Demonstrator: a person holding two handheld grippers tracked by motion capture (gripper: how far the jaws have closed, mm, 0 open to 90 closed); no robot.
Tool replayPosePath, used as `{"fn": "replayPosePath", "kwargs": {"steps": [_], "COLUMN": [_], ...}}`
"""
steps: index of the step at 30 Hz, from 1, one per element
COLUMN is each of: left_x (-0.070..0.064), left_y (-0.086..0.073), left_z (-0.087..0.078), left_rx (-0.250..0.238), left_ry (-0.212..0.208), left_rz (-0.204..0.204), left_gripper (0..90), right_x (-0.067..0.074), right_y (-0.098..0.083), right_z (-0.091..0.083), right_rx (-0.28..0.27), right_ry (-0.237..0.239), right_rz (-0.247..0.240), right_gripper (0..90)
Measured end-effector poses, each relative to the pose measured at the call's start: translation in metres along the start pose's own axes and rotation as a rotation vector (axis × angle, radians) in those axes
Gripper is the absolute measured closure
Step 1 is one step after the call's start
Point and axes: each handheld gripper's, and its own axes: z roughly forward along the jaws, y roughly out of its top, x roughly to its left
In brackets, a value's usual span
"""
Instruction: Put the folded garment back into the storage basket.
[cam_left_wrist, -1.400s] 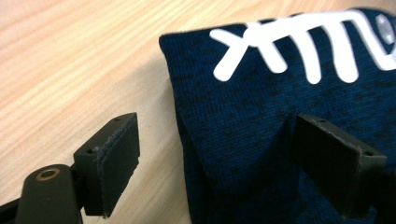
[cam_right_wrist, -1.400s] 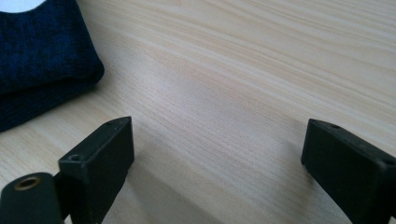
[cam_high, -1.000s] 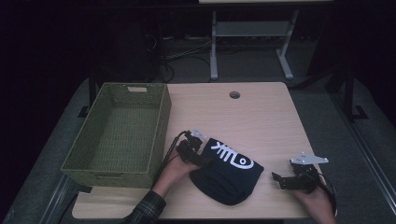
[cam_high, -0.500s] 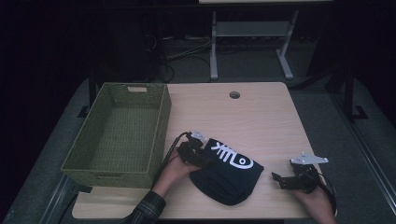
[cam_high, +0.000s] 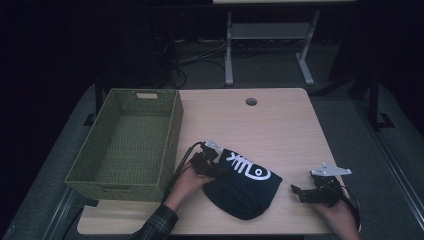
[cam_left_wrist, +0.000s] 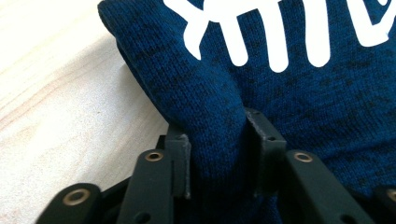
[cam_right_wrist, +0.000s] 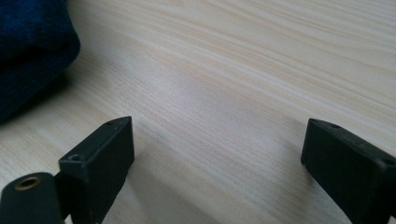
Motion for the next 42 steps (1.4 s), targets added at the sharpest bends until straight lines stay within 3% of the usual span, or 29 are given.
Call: {"fn": "replayPosePath", "kwargs": {"steps": [12, 18, 21, 26, 40, 42], "left_x": [-0.004, -0.018, -0.022, -0.030, -0.043, -0.044], "left_y": [0.004, 0.015, 0.018, 0.028, 0.043, 0.047], "left_z": [-0.006, -0.023, -0.028, -0.042, -0.070, -0.077], "left_rx": [0.003, 0.007, -0.003, -0.001, -0.032, -0.039], "left_ry": [0.005, 0.023, 0.027, 0.029, 0.016, 0.009], "left_rz": [0.002, 0.028, 0.022, 0.055, 0.092, 0.114], "left_gripper": [71.1, 71.4, 71.4, 71.4, 71.4, 71.5], "right_x": [0.000, 0.000, 0.000, 0.000, 0.000, 0.000], "right_y": [0.000, 0.000, 0.000, 0.000, 0.000, 0.000], "right_z": [0.000, 0.000, 0.000, 0.000, 0.000, 0.000], "right_rx": [0.001, 0.000, 0.001, 0.000, 0.001, 0.000], "right_ry": [0.000, 0.000, 0.000, 0.000, 0.001, 0.001], "right_rz": [0.000, 0.000, 0.000, 0.000, -0.002, 0.000], "right_gripper": [9.2, 9.2, 9.2, 9.2, 9.2, 9.2]}}
